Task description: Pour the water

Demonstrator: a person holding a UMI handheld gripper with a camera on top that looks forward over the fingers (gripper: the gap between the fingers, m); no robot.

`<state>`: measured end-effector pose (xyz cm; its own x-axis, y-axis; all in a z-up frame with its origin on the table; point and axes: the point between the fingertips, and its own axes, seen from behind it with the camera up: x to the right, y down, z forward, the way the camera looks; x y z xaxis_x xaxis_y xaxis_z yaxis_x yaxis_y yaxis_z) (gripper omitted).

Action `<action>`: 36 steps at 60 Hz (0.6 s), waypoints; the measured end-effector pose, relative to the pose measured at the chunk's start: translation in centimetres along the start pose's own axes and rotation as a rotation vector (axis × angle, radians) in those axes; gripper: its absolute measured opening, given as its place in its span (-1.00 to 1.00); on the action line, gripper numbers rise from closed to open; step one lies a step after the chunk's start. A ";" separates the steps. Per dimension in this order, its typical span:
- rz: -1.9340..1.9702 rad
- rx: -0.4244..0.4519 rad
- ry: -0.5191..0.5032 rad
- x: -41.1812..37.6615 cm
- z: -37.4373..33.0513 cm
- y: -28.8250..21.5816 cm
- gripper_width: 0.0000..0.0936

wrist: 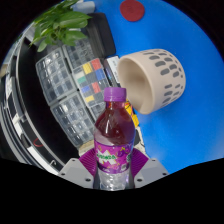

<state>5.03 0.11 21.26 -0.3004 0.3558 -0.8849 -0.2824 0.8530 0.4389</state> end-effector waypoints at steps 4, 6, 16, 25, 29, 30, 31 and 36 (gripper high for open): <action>-0.086 0.000 0.019 0.3 0.1 0.1 -0.12; -0.174 0.000 0.034 0.4 0.1 -0.2 -0.12; -0.828 0.042 0.118 -2.1 -1.4 -3.3 -0.12; -1.346 0.173 0.221 -6.3 -3.3 -9.3 -0.12; -1.509 0.250 0.274 -7.9 -4.9 -12.9 -0.12; -1.547 0.270 0.285 -8.2 -5.1 -13.6 -0.12; -1.582 0.290 0.296 -8.5 -5.3 -14.4 -0.11; -1.688 0.388 0.345 -9.2 -7.0 -19.1 -0.11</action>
<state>6.80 -22.15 22.15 -0.1115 -0.9735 -0.1996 -0.2618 0.2225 -0.9391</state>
